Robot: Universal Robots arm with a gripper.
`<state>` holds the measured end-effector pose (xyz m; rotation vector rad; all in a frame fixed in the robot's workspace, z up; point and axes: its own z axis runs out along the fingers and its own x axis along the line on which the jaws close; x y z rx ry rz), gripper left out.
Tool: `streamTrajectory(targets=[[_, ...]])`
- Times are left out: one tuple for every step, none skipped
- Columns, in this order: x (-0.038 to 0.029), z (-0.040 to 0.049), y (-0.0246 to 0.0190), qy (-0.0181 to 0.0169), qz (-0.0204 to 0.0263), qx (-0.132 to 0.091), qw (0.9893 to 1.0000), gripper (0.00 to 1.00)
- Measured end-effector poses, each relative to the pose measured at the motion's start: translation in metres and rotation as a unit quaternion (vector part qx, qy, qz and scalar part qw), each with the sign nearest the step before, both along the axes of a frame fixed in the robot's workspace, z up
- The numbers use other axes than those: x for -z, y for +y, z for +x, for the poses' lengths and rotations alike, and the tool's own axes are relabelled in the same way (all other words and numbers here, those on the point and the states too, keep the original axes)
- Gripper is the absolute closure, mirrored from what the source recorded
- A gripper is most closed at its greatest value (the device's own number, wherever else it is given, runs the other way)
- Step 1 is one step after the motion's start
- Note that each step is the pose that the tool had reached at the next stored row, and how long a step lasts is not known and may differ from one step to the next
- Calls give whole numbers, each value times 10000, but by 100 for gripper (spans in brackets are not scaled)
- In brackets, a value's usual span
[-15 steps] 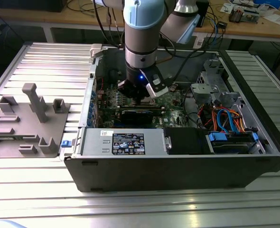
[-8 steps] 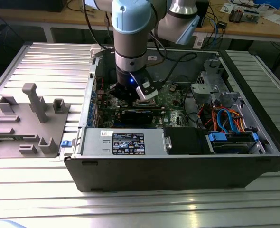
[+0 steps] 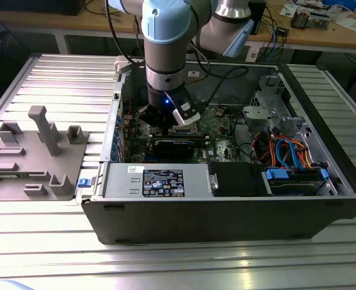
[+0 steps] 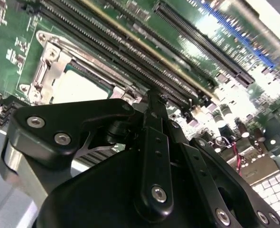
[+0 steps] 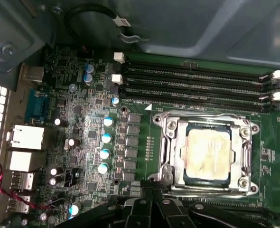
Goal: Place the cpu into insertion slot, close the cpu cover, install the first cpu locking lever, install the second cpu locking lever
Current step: 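Install the second cpu locking lever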
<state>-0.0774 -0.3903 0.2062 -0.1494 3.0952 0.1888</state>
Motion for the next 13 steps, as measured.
streamTrajectory(targets=[[6, 0, 14, 0, 1, -25, 10000, 89], [13, 0, 22, 1, 2, -56, 10000, 89], [17, 0, 26, 1, 5, -72, 10000, 89], [20, 0, 28, 1, 7, -85, 10000, 89], [24, 0, 31, 1, 10, -97, 10000, 89], [27, 0, 32, 1, 13, -110, 9999, 89], [33, 0, 36, 0, 19, -128, 9999, 89], [44, 1, 41, -3, 27, -148, 9999, 89], [47, 2, 43, -1, 28, -163, 9999, 89], [49, 3, 45, 0, 28, -170, 9999, 89], [49, 2, 45, 0, 27, -172, 9998, 89], [49, 2, 45, 0, 26, -173, 9998, 89], [45, 2, 45, 1, 24, -173, 9998, 89]])
